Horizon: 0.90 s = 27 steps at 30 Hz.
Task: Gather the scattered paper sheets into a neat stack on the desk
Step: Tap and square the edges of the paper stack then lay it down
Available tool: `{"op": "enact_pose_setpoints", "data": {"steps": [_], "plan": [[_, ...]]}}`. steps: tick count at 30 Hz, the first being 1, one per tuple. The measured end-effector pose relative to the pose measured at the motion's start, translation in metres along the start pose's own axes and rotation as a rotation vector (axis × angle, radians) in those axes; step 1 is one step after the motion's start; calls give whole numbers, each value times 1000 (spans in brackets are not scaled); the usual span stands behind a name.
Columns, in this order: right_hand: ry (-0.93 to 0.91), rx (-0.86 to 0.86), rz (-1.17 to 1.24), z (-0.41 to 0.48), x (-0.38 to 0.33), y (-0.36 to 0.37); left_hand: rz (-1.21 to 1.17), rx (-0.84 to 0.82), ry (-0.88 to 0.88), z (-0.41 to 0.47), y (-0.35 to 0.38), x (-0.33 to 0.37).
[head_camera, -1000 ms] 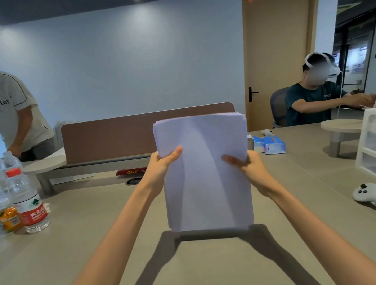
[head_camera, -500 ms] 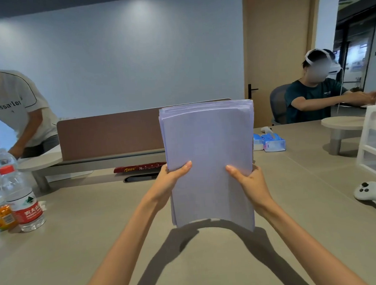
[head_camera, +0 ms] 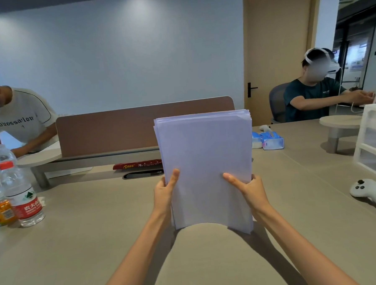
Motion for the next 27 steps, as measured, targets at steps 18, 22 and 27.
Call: {"op": "enact_pose_setpoints", "data": {"steps": [18, 22, 27], "plan": [[-13, -118, -162, 8, -24, 13, 167, -31, 83, 11, -13, 27], [-25, -232, -316, 16, -57, 24, 144, -31, 245, 20, -36, 83], [-47, -335, -459, 14, -87, 40, 239, 2, 376, 9, -57, 113]]}}
Point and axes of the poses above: each hand's wrist, its own z-axis towards the middle knuckle, its own y-axis out of the palm, x = y × z, the point moved 7 cm from there along z, towards the middle knuckle, and after that the axes turned 15 degrees about z, right-handed, at the moved point
